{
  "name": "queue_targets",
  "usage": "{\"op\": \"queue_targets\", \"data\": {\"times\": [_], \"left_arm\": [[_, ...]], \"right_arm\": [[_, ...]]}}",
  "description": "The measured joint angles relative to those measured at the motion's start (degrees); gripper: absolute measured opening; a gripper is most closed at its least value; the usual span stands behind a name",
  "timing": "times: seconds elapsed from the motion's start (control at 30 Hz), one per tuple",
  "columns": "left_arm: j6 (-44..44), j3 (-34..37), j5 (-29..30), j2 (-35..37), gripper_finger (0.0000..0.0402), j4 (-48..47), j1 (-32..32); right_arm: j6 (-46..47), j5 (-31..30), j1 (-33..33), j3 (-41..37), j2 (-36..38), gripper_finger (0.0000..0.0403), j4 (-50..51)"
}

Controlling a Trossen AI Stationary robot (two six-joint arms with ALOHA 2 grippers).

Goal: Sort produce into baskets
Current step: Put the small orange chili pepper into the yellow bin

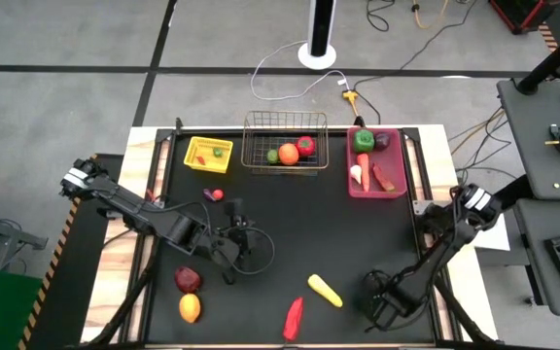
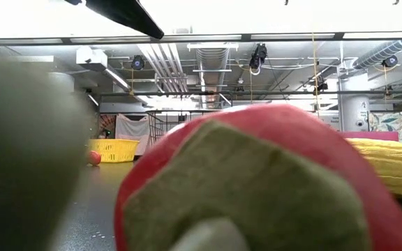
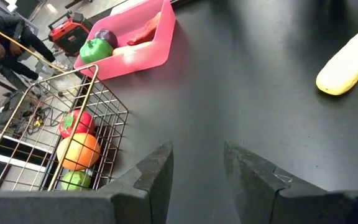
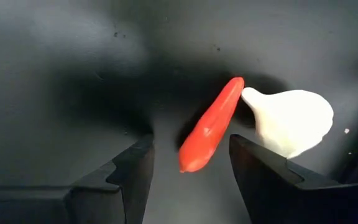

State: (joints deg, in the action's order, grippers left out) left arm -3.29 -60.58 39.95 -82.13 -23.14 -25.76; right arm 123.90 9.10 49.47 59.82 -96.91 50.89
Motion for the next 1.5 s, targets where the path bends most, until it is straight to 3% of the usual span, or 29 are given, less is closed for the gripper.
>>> {"op": "queue_targets", "data": {"times": [0.17, 0.5, 0.63, 0.8, 0.9, 1.03, 1.17, 1.33, 1.5], "left_arm": [[-0.2, 0.0, 0.0, 0.0, 0.0125, 0.0, 0.0], [-0.2, 0.0, 0.0, 0.0, 0.0125, 0.2, 0.0], [-0.2, 0.1, -0.5, 0.0, 0.0125, 0.4, 0.0], [2.0, 1.8, -8.0, 0.0, 0.0125, 3.6, 0.0], [3.6, 3.5, -13.4, 0.0, 0.0125, 8.6, 0.0], [6.4, 5.0, -20.4, 0.0, 0.0125, 14.4, 0.1], [8.1, 6.3, -23.0, 0.0, 0.0125, 20.1, 0.3], [8.6, 8.9, -23.2, 0.0, 0.0125, 26.5, 1.3], [7.6, 12.2, -27.2, 0.0, 0.0125, 33.4, 2.8]], "right_arm": [[-0.3, -0.1, 0.0, -0.8, -0.2, 0.0168, -2.3], [-1.2, -0.7, 0.0, -0.9, -0.2, 0.0061, -2.8], [-3.5, -0.6, 0.0, -0.9, 0.0, 0.0042, -2.6], [-6.5, -4.4, -0.4, -0.4, 1.9, 0.0043, -1.1], [-10.3, -10.0, -1.2, 0.7, 3.5, 0.0043, -1.9], [-18.3, -18.9, -3.4, 1.4, 5.2, 0.0043, -2.3], [-28.9, -28.3, -6.9, 1.7, 6.0, 0.0043, -3.7], [-50.5, -35.7, -11.8, 1.7, 6.1, 0.0043, -13.5], [-69.7, -41.9, -16.1, 1.7, 6.0, 0.0043, -25.6]]}}
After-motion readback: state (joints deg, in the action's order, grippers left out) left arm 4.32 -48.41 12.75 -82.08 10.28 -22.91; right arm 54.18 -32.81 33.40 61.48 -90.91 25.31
